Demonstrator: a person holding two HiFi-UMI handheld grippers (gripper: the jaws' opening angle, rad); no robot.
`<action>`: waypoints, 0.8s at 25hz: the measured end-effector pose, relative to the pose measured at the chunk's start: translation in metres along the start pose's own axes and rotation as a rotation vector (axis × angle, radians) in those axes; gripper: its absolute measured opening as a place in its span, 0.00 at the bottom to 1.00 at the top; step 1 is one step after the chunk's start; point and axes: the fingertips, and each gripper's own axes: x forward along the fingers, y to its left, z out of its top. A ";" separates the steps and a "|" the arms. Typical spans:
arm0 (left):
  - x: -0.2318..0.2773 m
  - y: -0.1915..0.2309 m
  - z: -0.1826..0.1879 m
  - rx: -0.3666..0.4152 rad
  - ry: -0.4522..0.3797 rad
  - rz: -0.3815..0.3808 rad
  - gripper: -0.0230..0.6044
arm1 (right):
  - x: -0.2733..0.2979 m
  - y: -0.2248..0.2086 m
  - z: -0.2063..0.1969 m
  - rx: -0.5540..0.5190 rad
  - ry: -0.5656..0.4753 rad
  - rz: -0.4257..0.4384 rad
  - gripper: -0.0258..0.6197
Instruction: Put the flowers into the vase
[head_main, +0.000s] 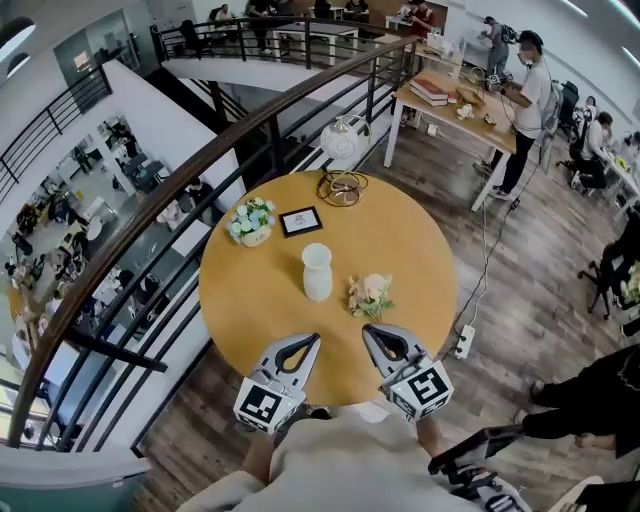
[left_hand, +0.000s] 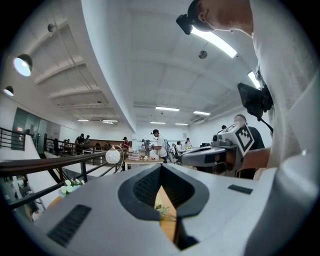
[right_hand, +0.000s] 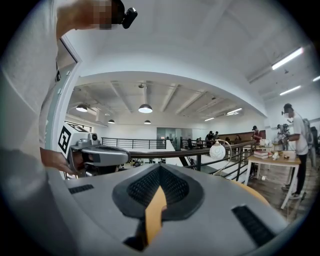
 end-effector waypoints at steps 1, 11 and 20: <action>0.002 0.008 0.002 0.000 -0.006 -0.001 0.05 | 0.008 -0.002 0.002 -0.002 -0.001 0.001 0.05; 0.002 0.040 -0.019 -0.023 0.034 0.005 0.05 | 0.045 -0.002 -0.020 0.026 0.032 0.015 0.05; 0.022 0.043 -0.021 -0.052 0.011 0.063 0.05 | 0.045 -0.032 -0.031 0.062 0.058 0.031 0.05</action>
